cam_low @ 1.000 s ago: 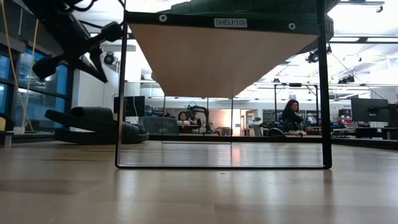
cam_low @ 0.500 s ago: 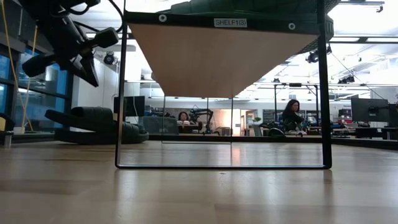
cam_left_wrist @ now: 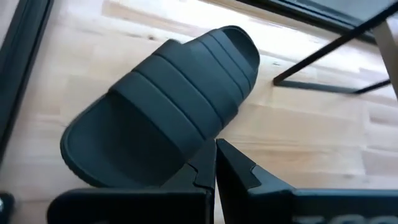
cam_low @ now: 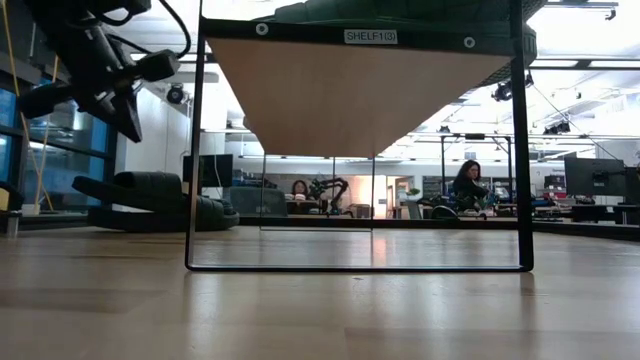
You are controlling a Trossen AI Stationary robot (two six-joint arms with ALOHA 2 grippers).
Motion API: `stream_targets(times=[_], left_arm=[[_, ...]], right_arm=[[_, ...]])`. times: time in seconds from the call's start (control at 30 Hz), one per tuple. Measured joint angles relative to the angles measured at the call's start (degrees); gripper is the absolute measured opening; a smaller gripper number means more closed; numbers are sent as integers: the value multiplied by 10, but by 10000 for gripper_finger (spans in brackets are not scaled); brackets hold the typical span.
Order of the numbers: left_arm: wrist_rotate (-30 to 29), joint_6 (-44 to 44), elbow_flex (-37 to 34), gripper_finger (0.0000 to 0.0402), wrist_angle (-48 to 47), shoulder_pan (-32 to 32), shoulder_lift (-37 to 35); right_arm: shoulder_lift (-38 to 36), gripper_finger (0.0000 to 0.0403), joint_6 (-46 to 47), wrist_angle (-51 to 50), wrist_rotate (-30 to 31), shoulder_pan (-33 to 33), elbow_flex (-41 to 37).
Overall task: Pick and place slippers onto the shelf
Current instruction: Put the black pair of slippers on the shelf
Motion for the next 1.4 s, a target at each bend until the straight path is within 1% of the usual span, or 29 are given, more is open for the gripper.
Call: stream_targets(times=[0.23, 0.37, 0.47, 0.53, 0.67, 0.83, 0.97, 1.03, 1.4], left_arm=[[6, 132, 0, 0, 9, 0, -16], [3, 196, 0, 0, -4, 8, -55], [9, 274, 0, 0, -6, 34, -97], [31, 340, 0, 0, -4, 60, -127], [95, 472, 0, 0, -5, 125, -182], [165, 604, 0, 0, -10, 198, -220], [216, 685, 0, 0, -33, 249, -219], [237, 717, 0, 0, -38, 272, -208], [283, 833, 0, 0, -32, 390, -137]], right_arm=[[2, 123, 10, 1, 4, 0, 0], [2, 123, 19, 2, 4, 0, 0], [3, 123, 31, 6, 6, 0, 0], [3, 123, 40, 5, 19, 0, 0], [3, 123, 46, 5, 41, 0, 0], [3, 123, 62, 5, 64, 0, 0], [3, 123, 76, 5, 83, 0, 0], [3, 123, 81, 5, 94, 0, 0], [3, 123, 109, 5, 124, 0, 0]])
